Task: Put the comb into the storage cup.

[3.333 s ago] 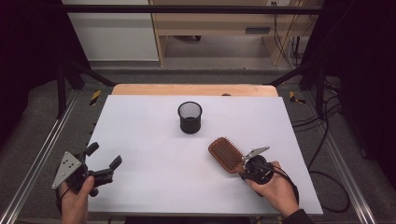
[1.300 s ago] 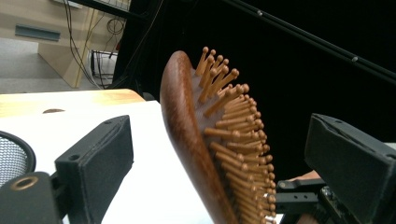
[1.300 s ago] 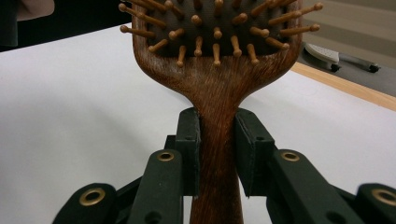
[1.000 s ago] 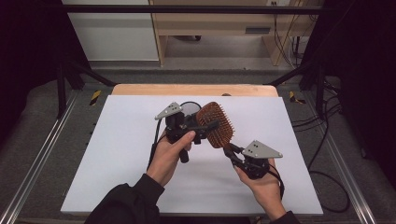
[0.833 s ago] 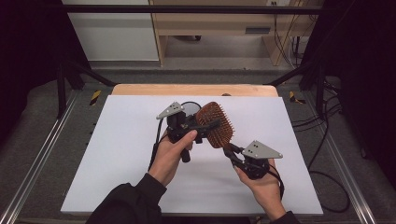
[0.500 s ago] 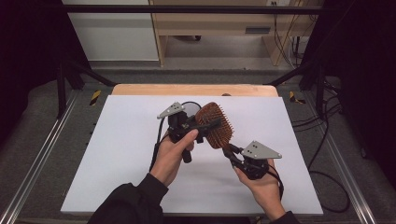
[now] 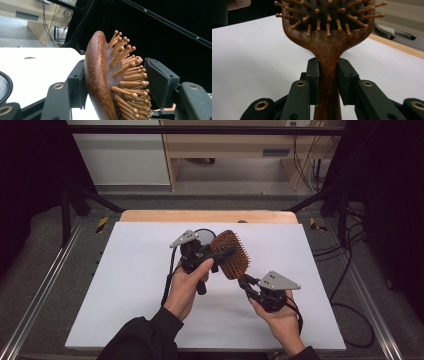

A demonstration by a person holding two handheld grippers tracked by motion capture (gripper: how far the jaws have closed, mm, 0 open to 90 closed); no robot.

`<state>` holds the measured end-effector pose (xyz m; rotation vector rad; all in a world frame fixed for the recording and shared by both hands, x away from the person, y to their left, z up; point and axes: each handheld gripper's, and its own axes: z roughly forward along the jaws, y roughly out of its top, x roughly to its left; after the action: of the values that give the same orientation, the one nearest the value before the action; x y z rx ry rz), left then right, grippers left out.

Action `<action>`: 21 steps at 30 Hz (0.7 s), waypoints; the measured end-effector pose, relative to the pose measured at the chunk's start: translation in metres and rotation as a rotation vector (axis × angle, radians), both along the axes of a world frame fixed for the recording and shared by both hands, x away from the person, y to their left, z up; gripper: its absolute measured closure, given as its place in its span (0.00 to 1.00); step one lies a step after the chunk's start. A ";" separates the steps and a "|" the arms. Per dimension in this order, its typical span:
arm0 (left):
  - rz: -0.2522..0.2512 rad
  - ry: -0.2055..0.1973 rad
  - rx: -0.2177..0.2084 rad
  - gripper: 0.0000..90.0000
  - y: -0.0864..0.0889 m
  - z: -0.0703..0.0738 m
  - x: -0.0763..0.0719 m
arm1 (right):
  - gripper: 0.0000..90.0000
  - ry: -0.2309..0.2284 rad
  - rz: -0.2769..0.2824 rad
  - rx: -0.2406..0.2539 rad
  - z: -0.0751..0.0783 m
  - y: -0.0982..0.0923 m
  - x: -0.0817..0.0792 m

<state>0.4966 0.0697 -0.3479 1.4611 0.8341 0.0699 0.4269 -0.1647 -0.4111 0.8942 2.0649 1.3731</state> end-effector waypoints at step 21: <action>0.004 0.018 -0.019 0.43 -0.002 0.000 -0.002 | 0.81 0.013 -0.001 -0.001 -0.003 0.001 0.001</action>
<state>0.4949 0.0673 -0.3476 1.4444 0.8502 0.0515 0.4283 -0.1635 -0.4138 0.9059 2.0749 1.3688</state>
